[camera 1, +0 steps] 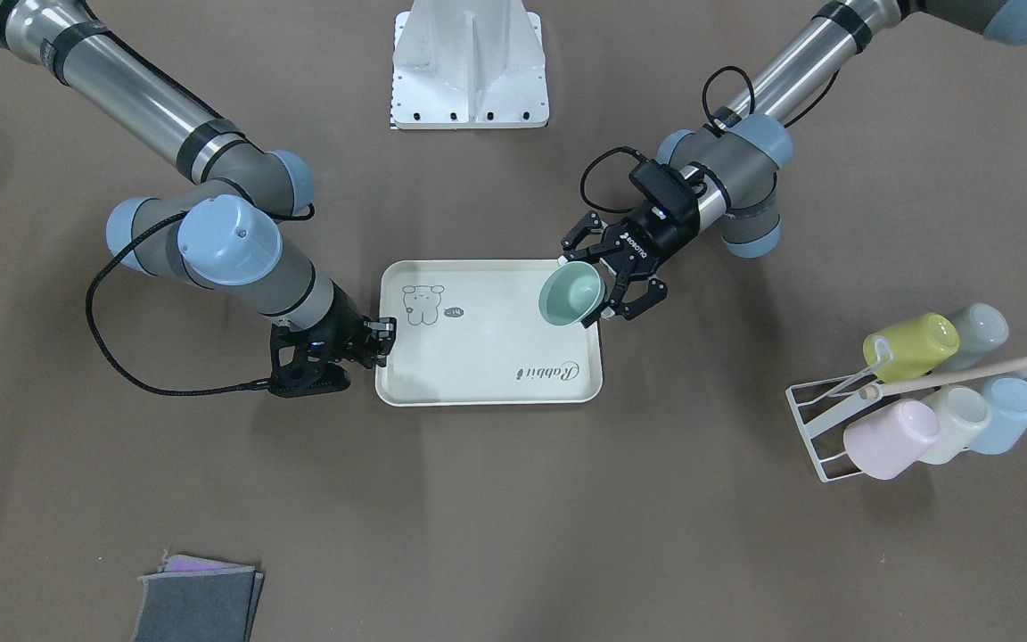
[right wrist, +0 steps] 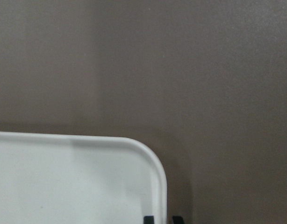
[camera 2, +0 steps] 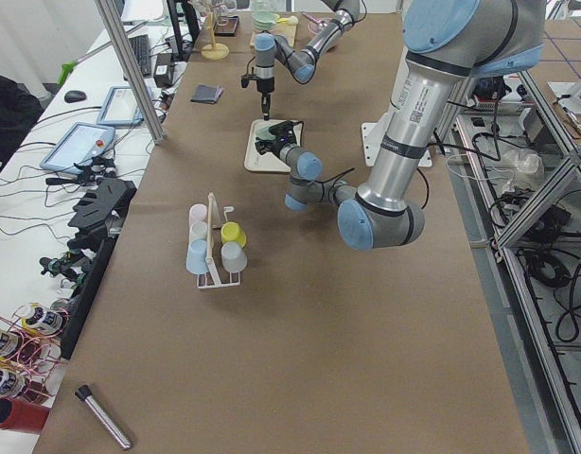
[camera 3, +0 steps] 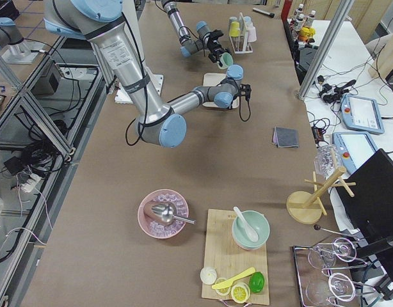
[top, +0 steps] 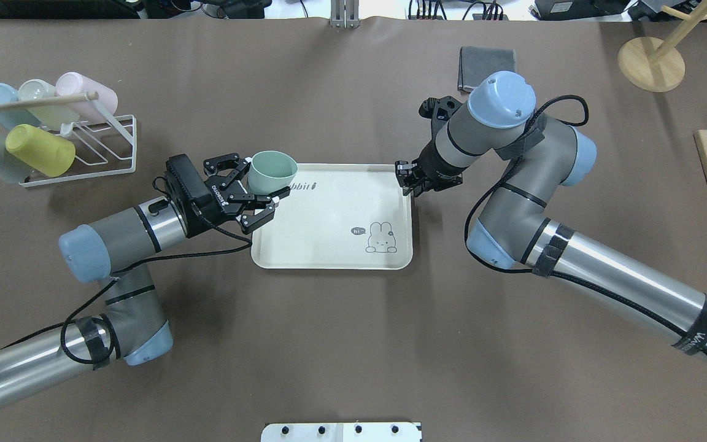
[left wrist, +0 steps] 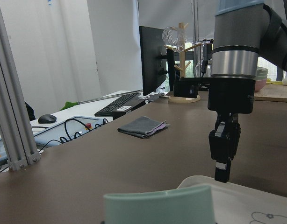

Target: Pick up and place green cup on tray

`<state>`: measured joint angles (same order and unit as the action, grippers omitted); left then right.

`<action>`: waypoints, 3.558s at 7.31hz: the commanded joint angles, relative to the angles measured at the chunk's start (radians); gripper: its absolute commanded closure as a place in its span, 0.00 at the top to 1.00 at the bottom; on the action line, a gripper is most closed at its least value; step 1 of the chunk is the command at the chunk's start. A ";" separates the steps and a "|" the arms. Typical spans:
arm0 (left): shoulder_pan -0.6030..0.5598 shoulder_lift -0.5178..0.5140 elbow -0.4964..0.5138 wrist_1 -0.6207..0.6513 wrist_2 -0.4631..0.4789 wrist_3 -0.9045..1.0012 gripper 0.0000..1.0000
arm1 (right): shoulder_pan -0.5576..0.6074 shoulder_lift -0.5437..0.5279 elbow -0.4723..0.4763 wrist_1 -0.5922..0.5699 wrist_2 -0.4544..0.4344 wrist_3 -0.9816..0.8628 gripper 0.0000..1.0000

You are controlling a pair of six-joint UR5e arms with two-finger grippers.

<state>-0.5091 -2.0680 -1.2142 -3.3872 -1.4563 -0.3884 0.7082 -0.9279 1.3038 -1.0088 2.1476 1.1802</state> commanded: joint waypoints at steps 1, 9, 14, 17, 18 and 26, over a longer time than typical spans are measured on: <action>-0.011 -0.058 0.005 0.038 -0.038 -0.061 0.14 | 0.007 0.000 0.003 -0.001 0.000 0.013 0.86; -0.011 -0.181 0.123 0.209 -0.128 -0.086 0.14 | 0.169 -0.140 0.046 -0.172 0.068 -0.135 1.00; 0.023 -0.216 0.213 0.146 -0.105 -0.059 0.15 | 0.350 -0.182 0.132 -0.462 0.060 -0.471 1.00; 0.041 -0.221 0.229 0.132 -0.104 -0.056 0.15 | 0.453 -0.282 0.161 -0.484 0.055 -0.630 1.00; 0.043 -0.230 0.239 0.132 -0.104 -0.053 0.15 | 0.494 -0.322 0.173 -0.484 0.052 -0.698 1.00; 0.041 -0.228 0.219 0.132 -0.104 -0.023 0.98 | 0.845 -0.701 0.405 -0.677 0.083 -1.304 1.00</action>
<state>-0.4677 -2.3008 -0.9925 -3.2538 -1.5600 -0.4161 1.5054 -1.5999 1.7335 -1.6879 2.2269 -0.0537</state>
